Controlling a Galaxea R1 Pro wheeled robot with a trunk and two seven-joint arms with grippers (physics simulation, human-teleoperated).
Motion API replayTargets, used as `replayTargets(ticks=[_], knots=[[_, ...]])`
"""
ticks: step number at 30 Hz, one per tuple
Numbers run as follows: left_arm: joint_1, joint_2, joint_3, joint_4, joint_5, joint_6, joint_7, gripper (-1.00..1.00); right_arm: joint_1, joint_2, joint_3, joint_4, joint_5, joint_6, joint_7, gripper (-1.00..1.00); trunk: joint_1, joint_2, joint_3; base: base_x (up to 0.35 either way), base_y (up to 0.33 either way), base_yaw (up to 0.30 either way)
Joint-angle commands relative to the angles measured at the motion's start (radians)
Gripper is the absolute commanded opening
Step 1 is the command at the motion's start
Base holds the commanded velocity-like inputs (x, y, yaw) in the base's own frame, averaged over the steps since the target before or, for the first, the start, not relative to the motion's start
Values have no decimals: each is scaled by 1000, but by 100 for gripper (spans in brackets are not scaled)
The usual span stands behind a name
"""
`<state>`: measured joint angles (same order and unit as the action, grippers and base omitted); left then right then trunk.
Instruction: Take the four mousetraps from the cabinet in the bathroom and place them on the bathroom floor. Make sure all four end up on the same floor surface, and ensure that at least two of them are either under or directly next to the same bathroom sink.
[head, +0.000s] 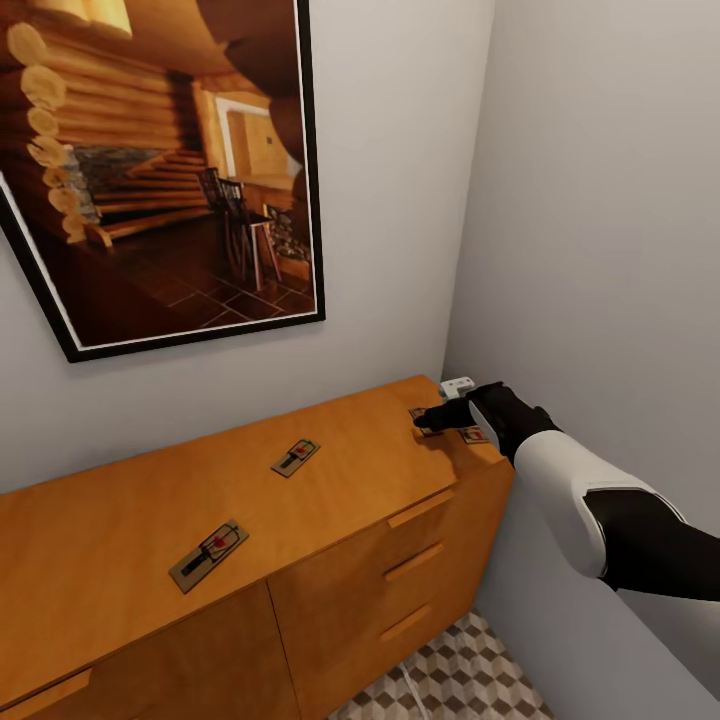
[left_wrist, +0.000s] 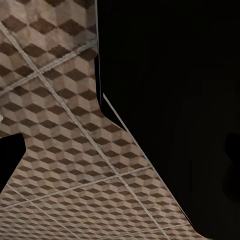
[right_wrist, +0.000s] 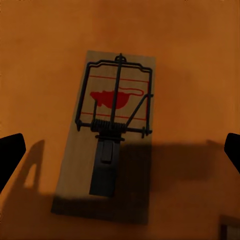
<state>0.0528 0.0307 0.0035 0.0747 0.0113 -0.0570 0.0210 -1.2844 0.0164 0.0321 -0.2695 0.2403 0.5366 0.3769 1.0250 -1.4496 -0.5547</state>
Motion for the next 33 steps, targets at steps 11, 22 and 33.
replayTargets(ticks=[11, 22, 33], knots=[[-1, 0, 0, 2, 1, -6, 2, 100, 0, 2, 3, -1, 10, 3, -11, 100, 0, 0, -1, 0, 0, 0], [-1, 0, 0, 2, 1, -6, 2, 100, -1, 3, 3, 7, 10, 3, -26, 100, 0, 0, -1, 0, 0, 0], [-1, 0, 0, 2, 1, -6, 2, 100, 0, 17, 3, 19, 11, -7, -51, 100, 0, 0, -1, 0, 0, 0]])
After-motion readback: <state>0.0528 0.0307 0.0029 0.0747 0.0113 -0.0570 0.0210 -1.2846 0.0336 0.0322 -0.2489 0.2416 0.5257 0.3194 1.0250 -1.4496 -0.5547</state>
